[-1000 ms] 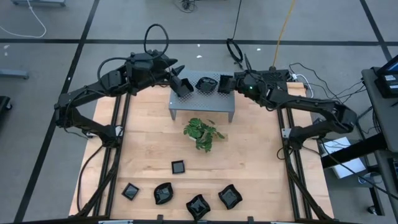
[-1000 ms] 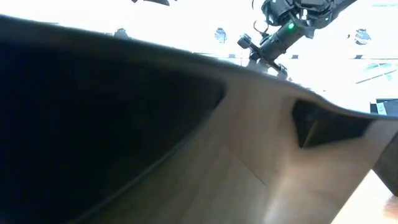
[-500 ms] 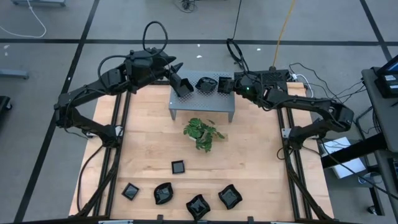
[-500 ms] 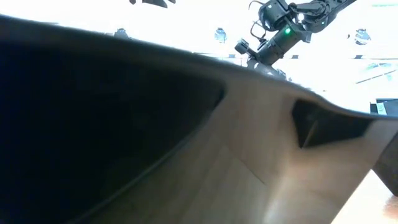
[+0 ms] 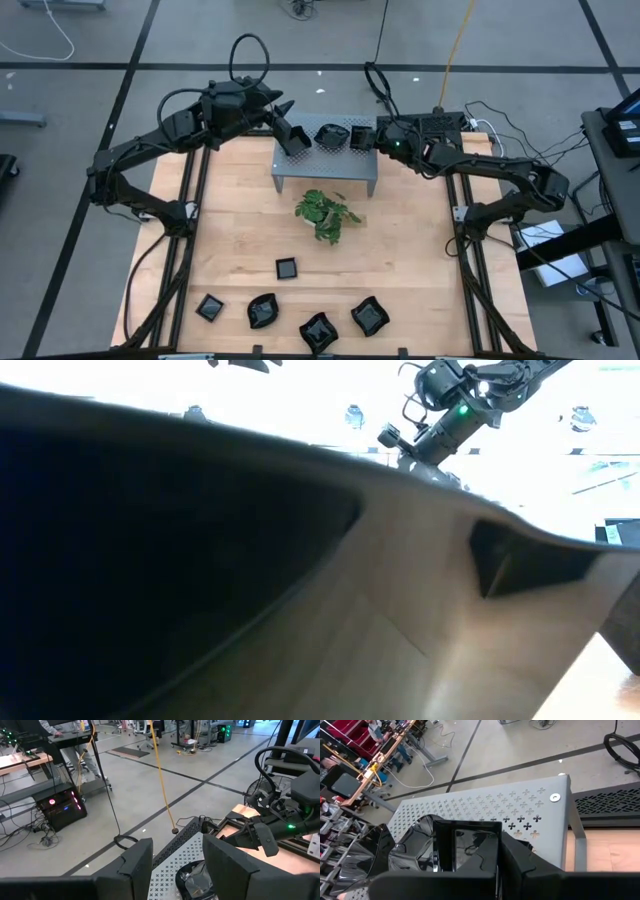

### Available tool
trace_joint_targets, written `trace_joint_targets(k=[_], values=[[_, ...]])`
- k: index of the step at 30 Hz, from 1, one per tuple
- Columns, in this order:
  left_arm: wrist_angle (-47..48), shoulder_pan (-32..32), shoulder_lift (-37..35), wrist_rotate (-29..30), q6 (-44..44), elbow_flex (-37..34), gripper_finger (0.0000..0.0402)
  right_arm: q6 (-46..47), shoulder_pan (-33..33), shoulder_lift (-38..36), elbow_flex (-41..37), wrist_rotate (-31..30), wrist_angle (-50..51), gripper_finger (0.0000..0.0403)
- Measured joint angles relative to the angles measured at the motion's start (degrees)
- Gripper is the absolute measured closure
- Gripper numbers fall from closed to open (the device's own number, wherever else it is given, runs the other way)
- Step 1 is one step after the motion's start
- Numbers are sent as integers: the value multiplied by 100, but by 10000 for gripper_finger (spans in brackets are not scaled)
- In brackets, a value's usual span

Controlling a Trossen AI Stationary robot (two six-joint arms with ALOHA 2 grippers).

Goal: Pick & Place Mini shaped plates
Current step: Stack the square plate on top of the stacked square plates on the shelf, then stack the leaf-shaped plate on top of the stacked leaf-shaped plates on the shelf

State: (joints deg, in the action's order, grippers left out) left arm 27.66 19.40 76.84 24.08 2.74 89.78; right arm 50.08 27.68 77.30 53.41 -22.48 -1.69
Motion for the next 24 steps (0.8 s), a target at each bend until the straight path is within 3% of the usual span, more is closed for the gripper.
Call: trace_joint_targets(k=[15, 24], values=[[55, -41, -2, 2, -223, 0, 224, -1426, 0, -263, 0, -24, -65, 280], [66, -232, -4, 2, -231, -2, 224, -2528, -74, -1108, 0, -131, -227, 276]])
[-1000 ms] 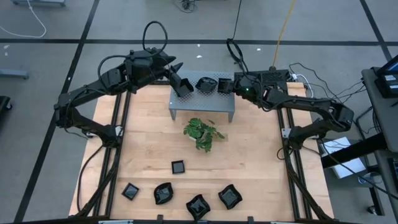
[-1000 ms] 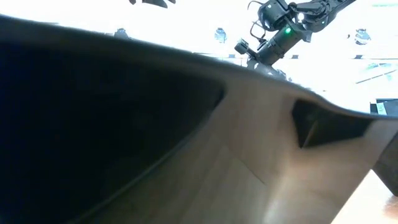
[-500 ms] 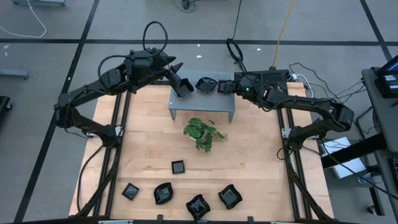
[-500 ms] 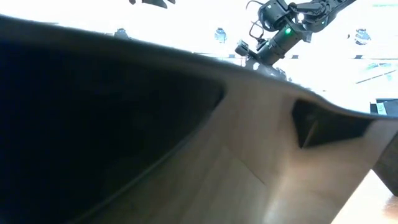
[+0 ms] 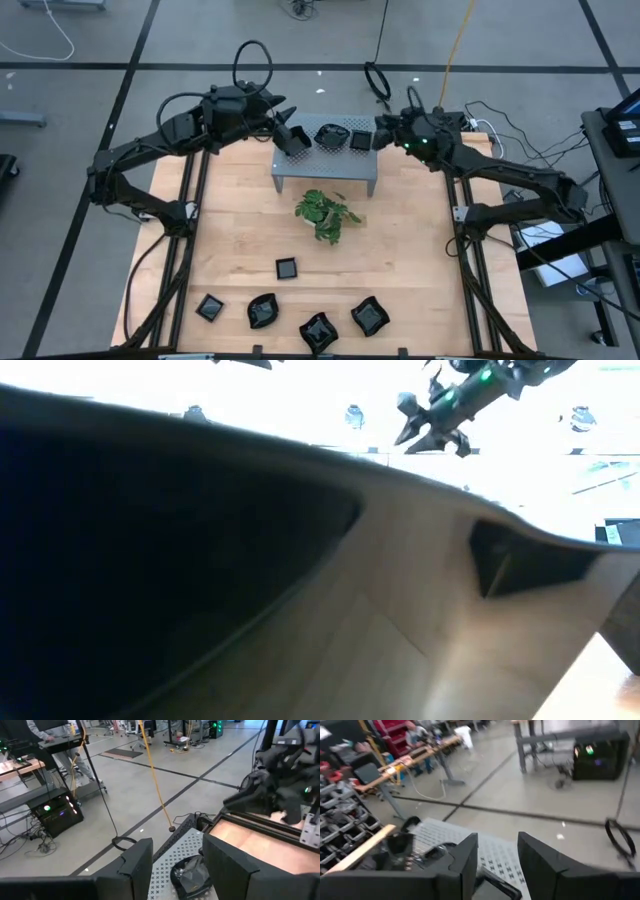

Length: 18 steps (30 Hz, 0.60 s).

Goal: Pick & Place Mini shaped plates
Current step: Stack the leaf-shaped plate on top of the stacked leaf-shaped plates on the shelf

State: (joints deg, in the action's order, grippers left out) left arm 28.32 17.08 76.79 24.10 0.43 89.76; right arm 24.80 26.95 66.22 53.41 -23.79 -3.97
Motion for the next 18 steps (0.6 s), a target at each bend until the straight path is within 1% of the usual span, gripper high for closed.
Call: trace_joint_targets(k=[2, 5, 7, 9, 13, 16, 18], values=[[23, -45, 0, 0, 43, 0, 224, -257, -75, -204, 0, 9, -33, 280], [23, -144, 0, -28, 373, 0, 224, -633, -250, -491, -2, 13, -159, 283], [35, -236, 0, -317, 550, 0, 224, -923, -374, -685, -2, 16, -184, 284], [119, -338, 0, -843, 691, 0, 224, -1230, -516, -841, -2, 18, -183, 284], [623, -557, 0, -2140, 1255, -1, 224, -1659, -767, -1089, -2, 31, -155, 286], [1366, -739, -2, -3178, 2004, -2, 224, -1819, -906, -1182, -2, 28, -133, 286], [2050, -915, -2, -3792, 2652, -2, 224, -1871, -987, -1210, -2, 28, -125, 286]])
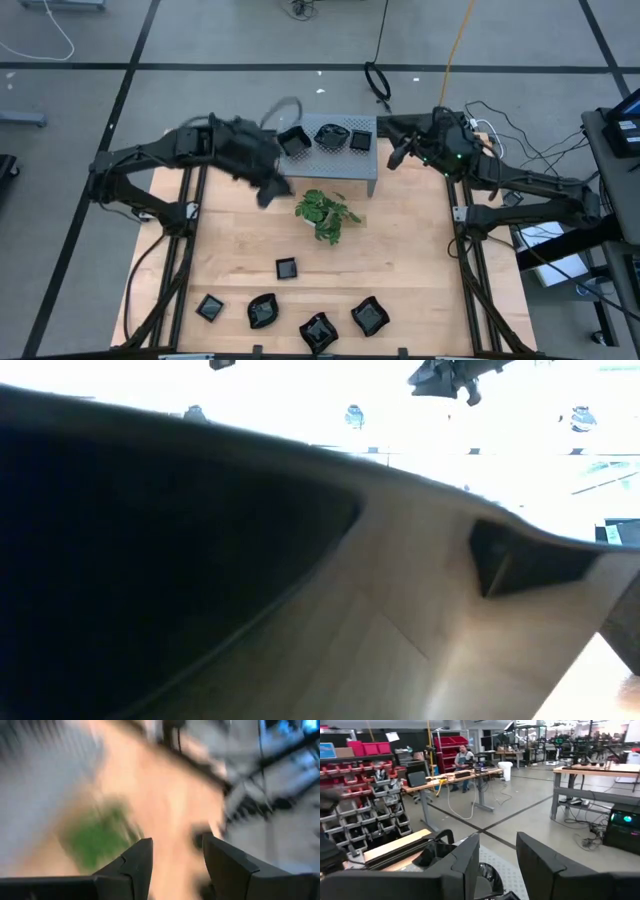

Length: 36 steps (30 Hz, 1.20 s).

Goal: Pick & Place Mini shaped plates
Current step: Stack the leaf-shaped plate on top of the stacked leaf-shaped plates on the shelf

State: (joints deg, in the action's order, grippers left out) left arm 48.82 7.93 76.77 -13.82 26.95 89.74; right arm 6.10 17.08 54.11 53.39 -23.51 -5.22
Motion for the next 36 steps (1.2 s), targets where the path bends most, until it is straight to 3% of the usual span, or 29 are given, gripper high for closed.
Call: trace_joint_targets(k=[2, 6, 14, 26, 30, 36], values=[[802, -285, 1, -290, 708, -6, 224, -67, -54, -5, 0, 1, 11, 287], [1739, -1067, 90, -281, 2093, -287, 224, -234, -142, 1, 0, 1, 214, 287], [1299, -2440, 94, -262, 4237, -1527, 224, -277, -161, -3, -2, -22, 685, 287], [-1204, -3616, 87, 82, 4532, -3672, 224, -276, -188, -1, -2, -20, 893, 287], [-1492, -3766, 85, 478, 4706, -4153, 224, -275, -188, -1, -2, -20, 1063, 287], [-2051, -3841, 398, 546, 4642, -4492, 224, -276, -188, 1, -2, -20, 1152, 287]])
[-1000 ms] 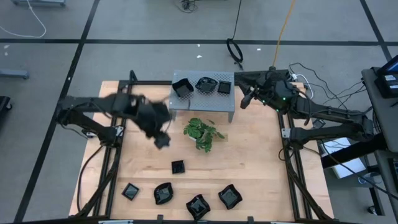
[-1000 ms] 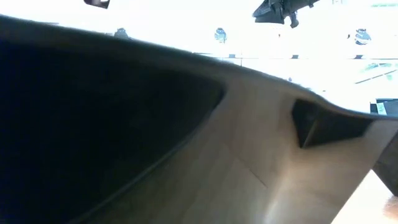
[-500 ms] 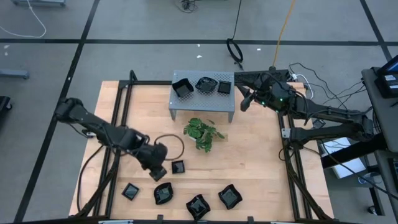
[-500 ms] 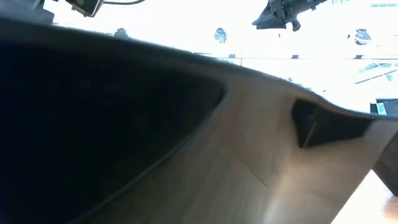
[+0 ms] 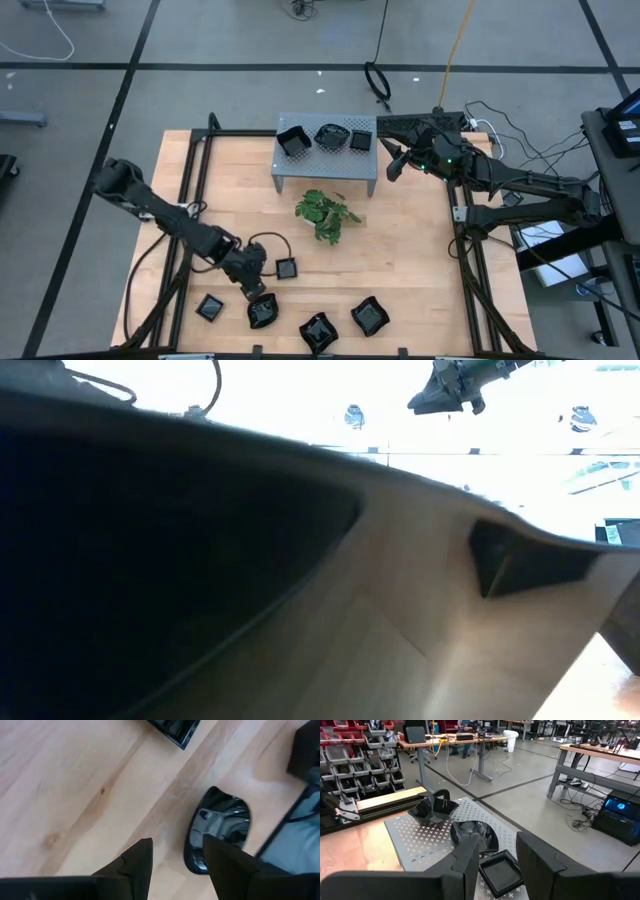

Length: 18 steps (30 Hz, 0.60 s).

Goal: Pick & Place Mini shaped plates
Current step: Stack the leaf-shaped plate on top of the stacked leaf-shaped plates on the shelf

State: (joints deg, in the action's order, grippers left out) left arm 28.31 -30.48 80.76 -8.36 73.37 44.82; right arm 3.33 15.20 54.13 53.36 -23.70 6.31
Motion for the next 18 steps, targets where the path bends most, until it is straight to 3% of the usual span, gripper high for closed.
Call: trace_joint_targets(k=[9, 18], values=[[-812, -22, 961, -183, -691, 2, 224, 2, 0, -1, 0, 0, 1, 289], [-1475, -153, 1429, -376, -712, 24, 226, 1, 0, -2, 0, 0, 6, 293]])
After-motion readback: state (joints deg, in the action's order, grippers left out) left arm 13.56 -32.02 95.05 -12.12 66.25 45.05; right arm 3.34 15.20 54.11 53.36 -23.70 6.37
